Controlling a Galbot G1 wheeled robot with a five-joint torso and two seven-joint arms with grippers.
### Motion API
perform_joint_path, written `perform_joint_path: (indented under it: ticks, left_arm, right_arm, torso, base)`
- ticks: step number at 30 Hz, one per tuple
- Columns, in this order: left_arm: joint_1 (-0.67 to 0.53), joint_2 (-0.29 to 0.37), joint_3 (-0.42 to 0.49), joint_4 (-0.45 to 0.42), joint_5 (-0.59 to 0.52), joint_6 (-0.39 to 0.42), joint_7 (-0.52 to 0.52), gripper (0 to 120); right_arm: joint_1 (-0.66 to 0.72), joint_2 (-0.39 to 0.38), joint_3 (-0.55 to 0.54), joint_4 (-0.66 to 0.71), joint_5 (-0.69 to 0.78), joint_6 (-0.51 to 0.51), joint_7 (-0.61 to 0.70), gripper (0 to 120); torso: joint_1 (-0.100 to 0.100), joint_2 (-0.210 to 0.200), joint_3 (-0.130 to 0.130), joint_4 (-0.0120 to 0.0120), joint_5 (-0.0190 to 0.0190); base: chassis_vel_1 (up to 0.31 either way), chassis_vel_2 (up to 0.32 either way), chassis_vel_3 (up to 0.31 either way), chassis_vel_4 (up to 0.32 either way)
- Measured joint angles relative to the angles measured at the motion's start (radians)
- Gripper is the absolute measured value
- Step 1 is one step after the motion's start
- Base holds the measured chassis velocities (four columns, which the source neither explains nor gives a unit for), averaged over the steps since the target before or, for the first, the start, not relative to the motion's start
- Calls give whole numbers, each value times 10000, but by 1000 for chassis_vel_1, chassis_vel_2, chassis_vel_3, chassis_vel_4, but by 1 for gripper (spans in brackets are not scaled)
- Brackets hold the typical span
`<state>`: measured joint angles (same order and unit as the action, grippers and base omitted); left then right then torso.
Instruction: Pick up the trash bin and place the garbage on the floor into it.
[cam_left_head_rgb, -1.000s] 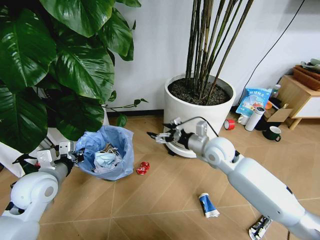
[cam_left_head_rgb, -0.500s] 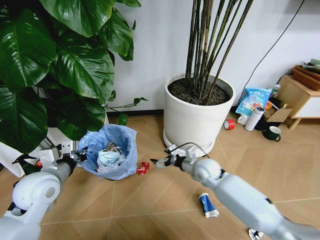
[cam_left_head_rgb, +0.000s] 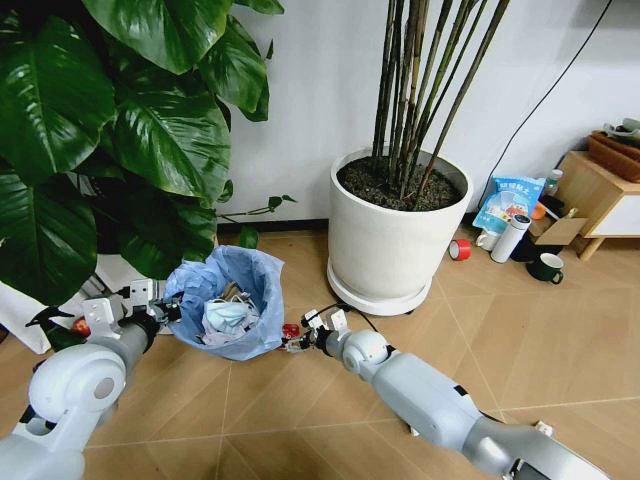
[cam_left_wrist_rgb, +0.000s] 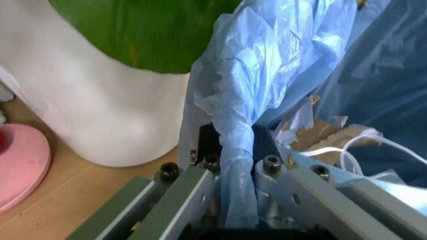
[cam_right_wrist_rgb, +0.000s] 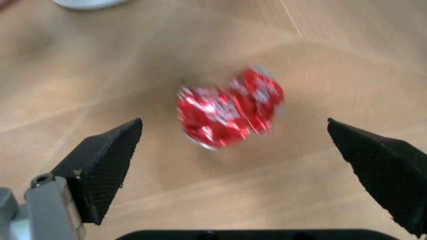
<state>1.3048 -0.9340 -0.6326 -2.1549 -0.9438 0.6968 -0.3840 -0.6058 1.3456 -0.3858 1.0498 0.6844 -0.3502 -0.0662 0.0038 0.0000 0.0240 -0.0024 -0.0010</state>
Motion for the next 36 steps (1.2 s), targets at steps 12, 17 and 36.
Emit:
perform_joint_path:
  ticks: [12, 17, 36]
  left_arm:
    - [255, 14, 72, -590, -109, 21, -169, 0]
    - [277, 55, 65, -690, -125, 27, -208, 0]
    - [118, 83, 29, -658, -182, 27, -221, 0]
  right_arm:
    - [184, 965, 620, -1544, 486, -82, 611, 100]
    - [266, 1247, 805, -1870, 634, 32, 538, 100]
    - [694, 2535, 1347, -3797, 328, 343, 583, 100]
  torso:
    - [0, 0, 0, 2, 0]
    - [0, 0, 0, 0, 0]
    - [0, 0, 0, 2, 3]
  base:
    - [0, 0, 0, 0]
    - [0, 0, 0, 0]
    - [0, 0, 0, 0]
